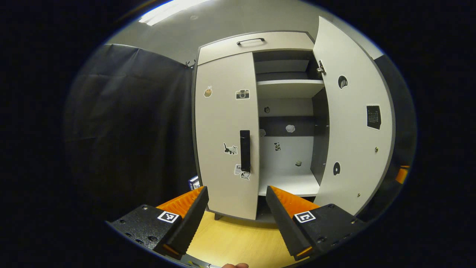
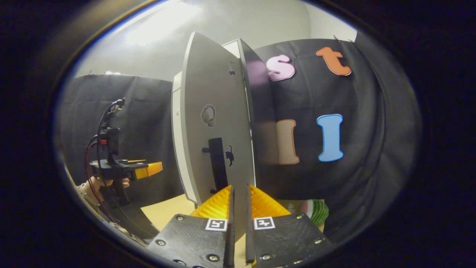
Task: Open the right door of the double-door shoe cabinet with the right hand, and open the left door with the left hand.
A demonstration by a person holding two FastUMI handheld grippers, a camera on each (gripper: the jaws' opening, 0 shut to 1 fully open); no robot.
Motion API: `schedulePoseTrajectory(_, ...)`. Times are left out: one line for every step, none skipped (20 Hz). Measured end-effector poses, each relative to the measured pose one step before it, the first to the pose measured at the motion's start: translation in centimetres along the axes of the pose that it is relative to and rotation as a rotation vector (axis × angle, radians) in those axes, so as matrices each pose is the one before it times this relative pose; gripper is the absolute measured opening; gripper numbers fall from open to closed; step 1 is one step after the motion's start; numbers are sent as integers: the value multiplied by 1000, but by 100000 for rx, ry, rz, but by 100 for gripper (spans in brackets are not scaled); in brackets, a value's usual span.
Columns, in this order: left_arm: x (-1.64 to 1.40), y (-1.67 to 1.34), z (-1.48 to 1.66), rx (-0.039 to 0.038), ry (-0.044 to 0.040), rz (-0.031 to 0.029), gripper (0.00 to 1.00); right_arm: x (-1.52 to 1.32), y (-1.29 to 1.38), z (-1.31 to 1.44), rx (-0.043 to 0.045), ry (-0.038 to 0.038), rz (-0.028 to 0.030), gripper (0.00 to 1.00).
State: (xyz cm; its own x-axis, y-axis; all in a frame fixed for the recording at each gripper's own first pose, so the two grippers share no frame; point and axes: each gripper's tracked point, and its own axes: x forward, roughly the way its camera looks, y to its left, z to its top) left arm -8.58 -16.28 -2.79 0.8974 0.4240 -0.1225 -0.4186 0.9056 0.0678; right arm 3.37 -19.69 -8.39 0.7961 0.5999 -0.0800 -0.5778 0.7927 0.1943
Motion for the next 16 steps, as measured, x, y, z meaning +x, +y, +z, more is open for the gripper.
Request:
schedulePoseTrajectory(-124,-136,26,-348,224,-384,96,-329,-156,-7,637,-325,-515,12)
schedulePoseTrajectory(119,-160,163,-143,80,-635,96,15,43,-84,441,-183,-688,12)
schedulePoseTrajectory(181,-171,167,49,-146,-641,96,12,-70,-38,189,-140,-607,12)
schedulePoseTrajectory(281,-105,92,103,-65,-566,96,-242,-64,-37,6,-12,-855,11)
schedulePoseTrajectory(466,-108,71,181,-275,-734,96,-160,79,-114,-25,101,-867,11)
schedulePoseTrajectory(550,-18,45,176,-103,-513,96,-272,29,-73,26,198,-1019,12)
schedulePoseTrajectory(848,-43,-9,-15,24,-714,96,-35,-31,-108,-100,224,-1479,12)
schedulePoseTrajectory(842,-65,-3,-169,123,-1052,96,-216,-120,-2,-49,73,-1777,12)
schedulePoseTrajectory(1126,-175,-146,-669,177,-1903,96,32,-199,-129,250,127,-2293,12)
schedulePoseTrajectory(1028,-77,-259,-1075,964,-1879,96,-41,-258,-188,588,832,-2327,12)
schedulePoseTrajectory(1099,15,-184,-705,748,-1395,96,247,-325,-407,603,1476,-3153,11)
schedulePoseTrajectory(1229,255,-95,-208,267,-1195,96,171,-434,-301,190,838,-3245,12)
schedulePoseTrajectory(1296,342,-24,143,116,-817,97,440,-470,-320,108,465,-3700,12)
schedulePoseTrajectory(1203,381,-27,346,305,-819,97,312,-264,-219,718,436,-3285,11)
schedulePoseTrajectory(1317,467,56,330,311,-866,97,515,-42,-154,1004,535,-2814,12)
schedulePoseTrajectory(1293,556,53,186,300,-520,97,301,-26,-25,985,396,-2881,12)
